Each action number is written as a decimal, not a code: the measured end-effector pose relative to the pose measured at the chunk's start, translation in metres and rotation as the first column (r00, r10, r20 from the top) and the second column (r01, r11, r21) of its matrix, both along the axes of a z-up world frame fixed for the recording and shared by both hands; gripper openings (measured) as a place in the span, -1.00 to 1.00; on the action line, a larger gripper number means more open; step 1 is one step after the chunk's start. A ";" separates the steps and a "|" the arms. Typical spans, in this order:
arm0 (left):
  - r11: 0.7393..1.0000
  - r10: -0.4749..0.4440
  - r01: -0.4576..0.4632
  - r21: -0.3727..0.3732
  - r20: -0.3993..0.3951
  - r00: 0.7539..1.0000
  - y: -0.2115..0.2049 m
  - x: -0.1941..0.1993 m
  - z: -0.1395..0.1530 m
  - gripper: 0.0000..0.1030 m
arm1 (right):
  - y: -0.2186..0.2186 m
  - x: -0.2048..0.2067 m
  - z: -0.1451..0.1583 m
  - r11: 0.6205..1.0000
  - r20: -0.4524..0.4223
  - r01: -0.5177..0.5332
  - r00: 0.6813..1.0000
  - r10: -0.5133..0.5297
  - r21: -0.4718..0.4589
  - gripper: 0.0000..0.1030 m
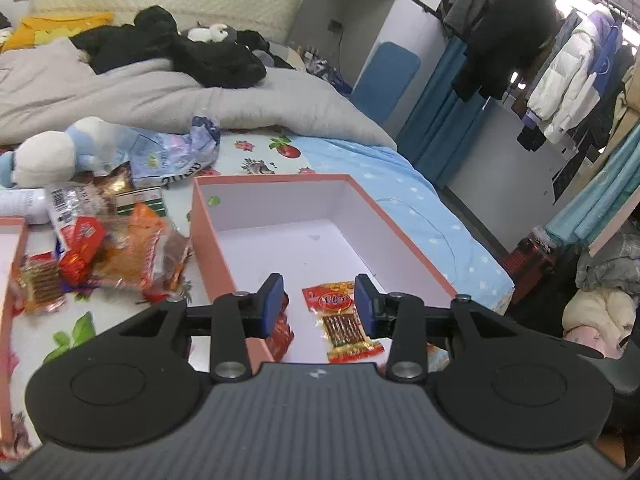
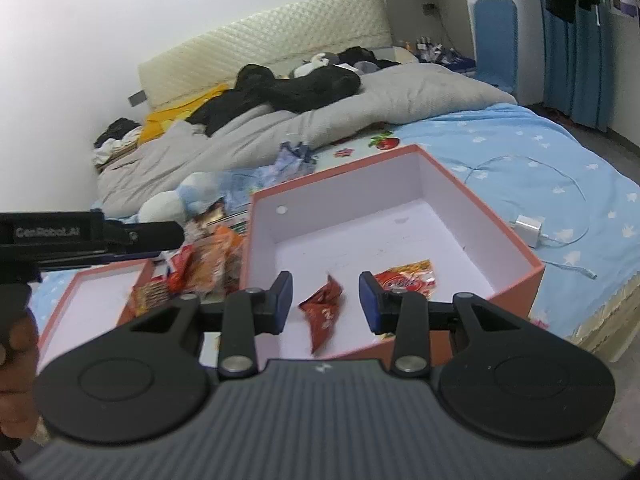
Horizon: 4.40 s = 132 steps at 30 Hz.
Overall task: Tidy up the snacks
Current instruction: 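Withdraw both tools from the deeper box back toward the snack pile, then grasp a brown stick-snack packet with the left tool while the right tool grasps an orange packet, then carry both packets into the deeper pink box and open both tools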
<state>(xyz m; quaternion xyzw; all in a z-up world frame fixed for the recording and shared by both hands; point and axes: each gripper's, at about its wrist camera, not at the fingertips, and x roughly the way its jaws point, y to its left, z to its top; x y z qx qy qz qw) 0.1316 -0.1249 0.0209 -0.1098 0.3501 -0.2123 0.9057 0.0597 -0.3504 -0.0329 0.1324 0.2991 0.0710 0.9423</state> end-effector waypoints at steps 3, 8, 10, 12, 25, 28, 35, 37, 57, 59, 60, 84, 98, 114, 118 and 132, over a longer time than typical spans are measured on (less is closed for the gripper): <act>1.000 0.011 -0.011 -0.004 0.021 1.000 0.009 -0.027 0.006 -0.12 | 0.010 -0.017 0.002 1.000 0.022 -0.027 0.999 0.026 0.006 -0.23; 0.999 0.044 -0.044 0.008 0.043 0.998 0.030 -0.065 0.009 -0.08 | 0.024 -0.035 0.004 0.997 0.077 -0.077 0.994 0.076 0.008 -0.23; 0.998 0.062 -0.063 0.010 0.048 0.997 0.040 -0.076 0.008 -0.08 | 0.031 -0.039 0.006 0.996 0.092 -0.085 0.992 0.083 0.020 -0.23; 0.996 0.084 -0.084 0.010 0.046 0.995 0.051 -0.086 0.007 -0.07 | 0.039 -0.042 0.005 0.995 0.093 -0.095 0.991 0.093 0.024 -0.23; 0.981 0.179 -0.182 0.070 0.047 0.983 0.086 -0.118 -0.012 -0.07 | 0.075 -0.055 -0.007 0.977 0.101 -0.210 0.972 0.212 -0.034 -0.23; 0.974 0.213 -0.215 0.069 0.031 0.977 0.089 -0.118 -0.015 -0.07 | 0.074 -0.053 -0.008 0.972 0.110 -0.229 0.966 0.232 -0.046 -0.23; 0.956 0.274 -0.271 0.115 -0.014 0.962 0.095 -0.106 -0.026 -0.07 | 0.071 -0.044 -0.019 0.973 0.096 -0.226 0.969 0.229 -0.034 -0.23; 0.952 0.287 -0.283 0.117 -0.023 0.958 0.098 -0.101 -0.030 -0.07 | 0.073 -0.040 -0.020 0.971 0.088 -0.237 0.967 0.239 -0.028 -0.23; 0.952 0.305 -0.298 0.071 -0.168 0.937 0.165 0.008 -0.089 0.65 | 0.140 0.046 -0.045 0.943 0.048 -0.317 0.945 0.323 -0.100 0.77; 0.948 0.317 -0.310 0.068 -0.188 0.929 0.173 0.025 -0.098 0.65 | 0.147 0.062 -0.051 0.943 0.033 -0.319 0.946 0.323 -0.095 0.77; 0.946 0.324 -0.318 0.066 -0.193 0.926 0.177 0.033 -0.102 0.65 | 0.150 0.070 -0.054 0.944 0.029 -0.316 0.947 0.319 -0.091 0.77; 0.860 0.240 -0.135 0.492 -0.156 0.958 0.199 0.184 -0.206 0.66 | 0.220 0.217 -0.124 0.973 -0.146 -0.201 0.972 0.184 -0.112 0.51; 0.875 0.263 -0.159 0.458 -0.173 0.949 0.199 0.196 -0.231 0.23 | 0.222 0.227 -0.131 0.970 -0.145 -0.235 0.964 0.223 -0.069 -0.29; 0.905 0.337 -0.266 0.332 -0.178 0.925 0.203 0.136 -0.184 0.12 | 0.208 0.172 -0.092 0.959 -0.099 -0.278 0.957 0.271 -0.057 -0.75; 0.910 0.347 -0.284 0.302 -0.179 0.921 0.198 0.109 -0.173 0.12 | 0.200 0.150 -0.086 0.959 -0.094 -0.273 0.959 0.266 -0.070 -0.76; 0.935 0.314 -0.279 0.217 -0.149 0.938 0.161 0.037 -0.123 0.12 | 0.150 0.073 -0.057 0.977 -0.046 -0.193 0.981 0.190 -0.092 -0.77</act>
